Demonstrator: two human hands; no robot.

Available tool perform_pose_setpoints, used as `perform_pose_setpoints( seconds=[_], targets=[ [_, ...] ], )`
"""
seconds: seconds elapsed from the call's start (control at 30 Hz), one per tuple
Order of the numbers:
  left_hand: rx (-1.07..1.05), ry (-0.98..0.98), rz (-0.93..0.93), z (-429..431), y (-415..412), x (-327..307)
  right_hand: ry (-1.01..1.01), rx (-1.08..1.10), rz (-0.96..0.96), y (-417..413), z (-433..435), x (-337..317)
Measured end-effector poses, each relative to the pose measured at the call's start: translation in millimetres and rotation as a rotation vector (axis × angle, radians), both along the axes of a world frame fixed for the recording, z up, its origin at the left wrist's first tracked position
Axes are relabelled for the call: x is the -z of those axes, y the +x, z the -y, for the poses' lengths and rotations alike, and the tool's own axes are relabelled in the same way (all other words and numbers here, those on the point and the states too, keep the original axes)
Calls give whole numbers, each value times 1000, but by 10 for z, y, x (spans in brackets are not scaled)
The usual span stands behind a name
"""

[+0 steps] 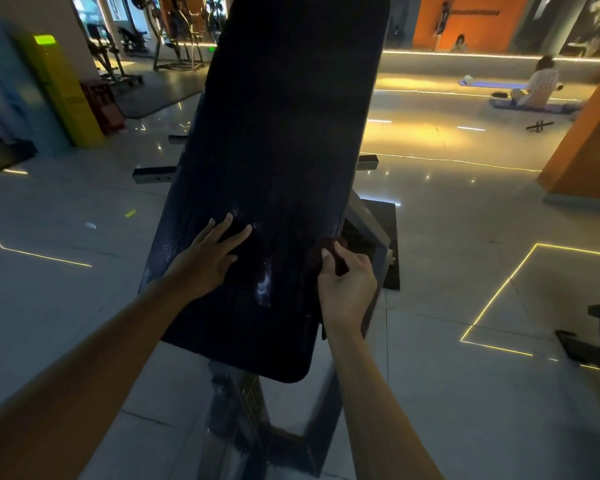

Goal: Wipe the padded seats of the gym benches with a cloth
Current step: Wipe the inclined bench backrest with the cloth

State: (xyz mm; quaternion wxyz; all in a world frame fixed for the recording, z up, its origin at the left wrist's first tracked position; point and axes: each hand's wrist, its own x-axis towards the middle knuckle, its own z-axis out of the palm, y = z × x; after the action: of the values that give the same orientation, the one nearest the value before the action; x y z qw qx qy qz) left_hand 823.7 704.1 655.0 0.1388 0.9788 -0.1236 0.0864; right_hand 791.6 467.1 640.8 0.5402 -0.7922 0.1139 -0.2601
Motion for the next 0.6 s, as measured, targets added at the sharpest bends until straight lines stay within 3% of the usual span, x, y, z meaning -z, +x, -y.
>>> perform_pose_setpoints(
  seconds=[0.27, 0.43, 0.6],
  targets=[
    [12, -81, 14, -71, 52, 45, 89, -12, 57, 74, 25, 51],
    [-89, -199, 121, 258, 111, -226, 32, -30, 107, 276, 101, -33],
    [-60, -262, 114, 763, 377, -576, -48, -96, 135, 558, 260, -230]
  ],
)
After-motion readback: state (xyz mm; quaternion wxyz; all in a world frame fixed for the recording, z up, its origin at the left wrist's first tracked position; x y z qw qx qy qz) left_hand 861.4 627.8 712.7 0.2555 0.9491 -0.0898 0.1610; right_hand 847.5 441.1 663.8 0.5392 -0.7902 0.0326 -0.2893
